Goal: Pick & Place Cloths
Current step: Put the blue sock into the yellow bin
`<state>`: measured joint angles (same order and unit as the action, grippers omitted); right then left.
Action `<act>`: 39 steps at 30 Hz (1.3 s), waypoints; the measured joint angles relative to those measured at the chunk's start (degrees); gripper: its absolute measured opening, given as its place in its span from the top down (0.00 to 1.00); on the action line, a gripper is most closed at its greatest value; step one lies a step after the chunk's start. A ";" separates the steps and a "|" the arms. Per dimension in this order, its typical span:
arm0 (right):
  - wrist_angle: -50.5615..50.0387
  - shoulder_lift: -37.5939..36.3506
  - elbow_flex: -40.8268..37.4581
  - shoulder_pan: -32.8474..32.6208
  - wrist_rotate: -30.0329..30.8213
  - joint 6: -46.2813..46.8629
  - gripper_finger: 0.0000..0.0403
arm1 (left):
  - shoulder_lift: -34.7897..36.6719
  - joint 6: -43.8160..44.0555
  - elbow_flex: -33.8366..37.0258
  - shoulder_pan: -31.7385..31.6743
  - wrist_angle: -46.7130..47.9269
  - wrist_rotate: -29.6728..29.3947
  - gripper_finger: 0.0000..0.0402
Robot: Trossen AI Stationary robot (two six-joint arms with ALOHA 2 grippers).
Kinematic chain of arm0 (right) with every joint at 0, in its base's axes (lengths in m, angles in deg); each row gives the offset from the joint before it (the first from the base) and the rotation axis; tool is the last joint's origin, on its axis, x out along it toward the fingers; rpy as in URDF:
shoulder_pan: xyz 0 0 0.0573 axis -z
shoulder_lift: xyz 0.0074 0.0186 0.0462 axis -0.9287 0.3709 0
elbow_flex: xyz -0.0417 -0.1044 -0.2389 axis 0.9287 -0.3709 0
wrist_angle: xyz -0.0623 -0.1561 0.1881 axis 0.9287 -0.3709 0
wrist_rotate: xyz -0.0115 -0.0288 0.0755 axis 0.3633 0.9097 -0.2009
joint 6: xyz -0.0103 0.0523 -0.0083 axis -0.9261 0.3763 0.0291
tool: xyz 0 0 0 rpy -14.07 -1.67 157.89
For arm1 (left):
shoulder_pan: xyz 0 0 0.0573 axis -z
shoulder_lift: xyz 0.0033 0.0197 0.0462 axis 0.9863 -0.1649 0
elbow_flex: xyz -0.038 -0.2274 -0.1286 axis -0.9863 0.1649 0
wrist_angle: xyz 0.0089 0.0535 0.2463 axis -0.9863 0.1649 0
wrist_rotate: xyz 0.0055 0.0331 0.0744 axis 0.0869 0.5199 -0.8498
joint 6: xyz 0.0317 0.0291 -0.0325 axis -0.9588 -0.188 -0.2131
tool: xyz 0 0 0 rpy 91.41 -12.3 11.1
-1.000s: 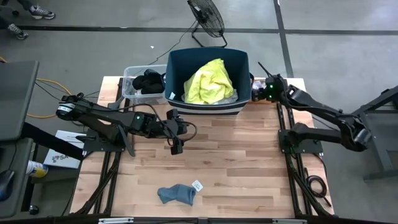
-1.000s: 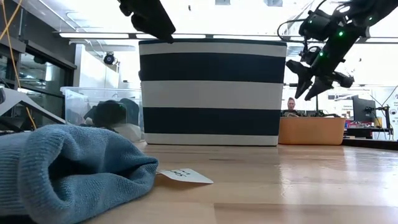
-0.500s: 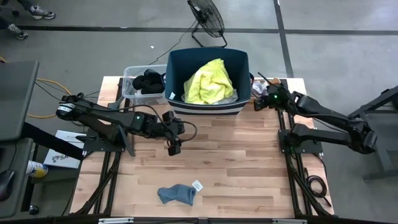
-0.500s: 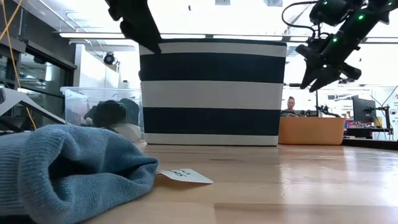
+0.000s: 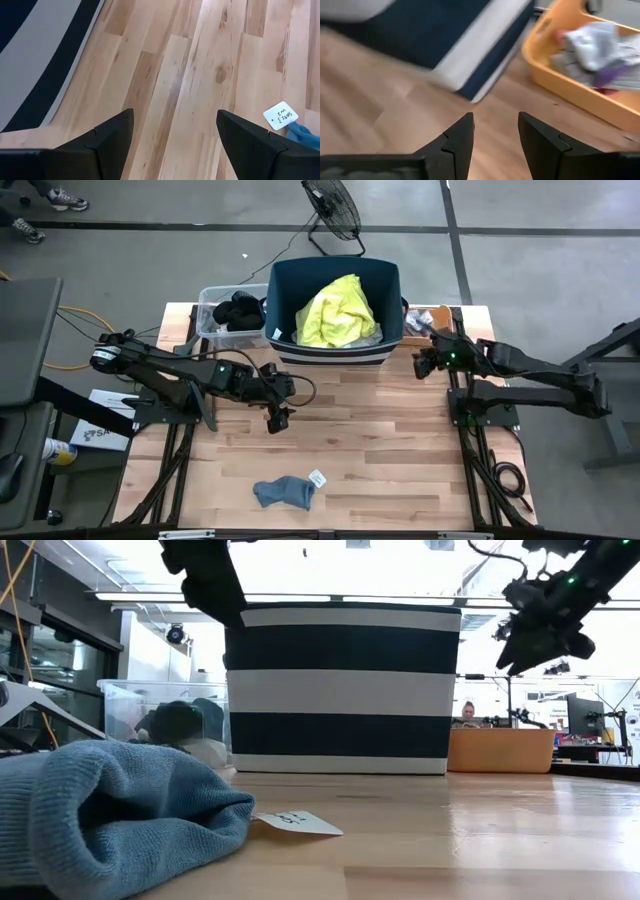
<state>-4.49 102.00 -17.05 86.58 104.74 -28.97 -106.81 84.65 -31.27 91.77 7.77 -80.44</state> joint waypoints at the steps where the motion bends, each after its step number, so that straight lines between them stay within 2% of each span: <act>1: 0.03 -0.19 0.00 -1.78 -0.06 -0.40 0.64 | 0.00 0.00 0.00 0.00 -0.01 0.00 0.30; 8: 4.09 -0.44 -1.23 -15.98 0.22 -3.40 0.64 | 0.00 1.65 0.00 0.00 0.48 1.88 0.30; 15: 19.44 -0.42 -7.19 -28.08 -0.75 -11.25 0.64 | 0.00 3.05 0.02 0.00 0.74 2.88 0.30; 19: 27.96 -0.44 -10.91 -32.72 -5.44 -17.03 0.64 | 0.00 3.76 0.02 0.00 0.74 5.42 0.30; 28: 38.89 -4.98 -16.06 -34.25 -6.43 -21.92 0.64 | 0.00 6.49 0.03 0.56 0.77 10.81 0.30; 34: 40.97 -12.81 -19.34 -31.72 -10.04 -23.25 0.64 | 0.00 8.56 0.08 4.26 0.68 10.15 0.30; 39: 41.02 -18.90 -21.83 -29.12 -12.51 -23.66 0.64 | 0.00 11.22 0.09 8.09 0.68 6.36 0.30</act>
<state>36.53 83.09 -38.88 57.46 92.24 -52.63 -106.81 95.87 -31.19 99.86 8.45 -74.08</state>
